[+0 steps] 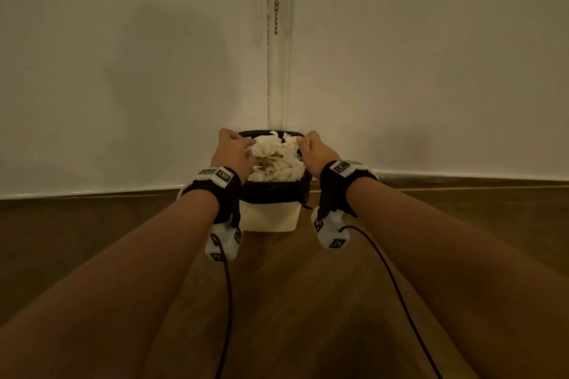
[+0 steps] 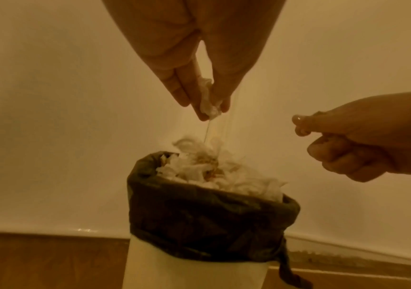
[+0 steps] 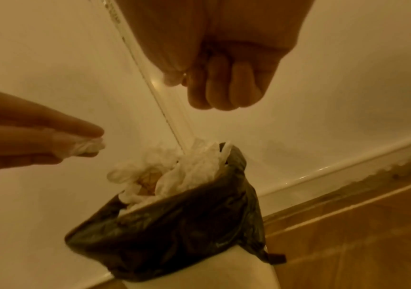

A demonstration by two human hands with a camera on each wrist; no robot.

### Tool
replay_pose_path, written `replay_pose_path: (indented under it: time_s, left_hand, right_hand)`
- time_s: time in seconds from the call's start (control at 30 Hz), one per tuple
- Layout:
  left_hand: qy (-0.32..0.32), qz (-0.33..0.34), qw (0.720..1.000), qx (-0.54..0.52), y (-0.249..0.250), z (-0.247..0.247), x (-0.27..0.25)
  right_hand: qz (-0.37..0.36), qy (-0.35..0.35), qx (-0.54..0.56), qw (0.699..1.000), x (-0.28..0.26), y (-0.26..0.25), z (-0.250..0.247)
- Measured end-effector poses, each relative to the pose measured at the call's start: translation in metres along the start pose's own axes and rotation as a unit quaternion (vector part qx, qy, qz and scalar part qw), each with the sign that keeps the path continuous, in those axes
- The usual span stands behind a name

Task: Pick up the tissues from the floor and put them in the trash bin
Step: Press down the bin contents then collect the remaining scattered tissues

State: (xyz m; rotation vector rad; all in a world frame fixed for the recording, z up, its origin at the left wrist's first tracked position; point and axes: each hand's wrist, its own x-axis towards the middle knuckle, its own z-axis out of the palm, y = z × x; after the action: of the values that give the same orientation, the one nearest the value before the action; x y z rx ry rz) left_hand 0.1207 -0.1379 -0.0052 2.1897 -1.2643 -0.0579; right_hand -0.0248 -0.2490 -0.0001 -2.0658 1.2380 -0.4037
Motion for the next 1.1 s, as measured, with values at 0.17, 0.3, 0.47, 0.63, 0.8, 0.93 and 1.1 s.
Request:
replay_pose_path:
  time_s: [0.17,0.3,0.47,0.63,0.8,0.93,1.1]
  left_hand:
    - [-0.043,0.008,0.994,0.096,-0.019,0.026,0.009]
    - [-0.078,0.030,0.987,0.134,-0.026,0.040,0.019]
    - [-0.174,0.026,0.970,0.169,-0.022,0.051,0.025]
    - [-0.205,0.048,0.938,0.275,-0.029,0.055,0.030]
    - [-0.145,0.064,0.970,0.183,-0.031,0.052,0.021]
    - [-0.180,0.045,0.955,0.231,-0.026,0.051,0.015]
    - [-0.174,0.030,0.952,0.252,-0.020,0.057,0.004]
  right_hand:
    - [0.042,0.050,-0.034,0.997,0.023,0.008,0.024]
    - [-0.043,0.065,-0.063,0.995,0.034,0.012,0.031]
    - [-0.096,0.016,-0.173,0.980,0.036,0.009,0.039]
    - [-0.091,-0.023,-0.283,0.954,0.031,-0.001,0.043]
    - [-0.148,-0.136,-0.347,0.916,0.015,-0.010,0.047]
    - [-0.170,-0.189,-0.285,0.924,0.005,-0.004,0.049]
    - [-0.101,-0.227,-0.444,0.861,-0.003,-0.002,0.060]
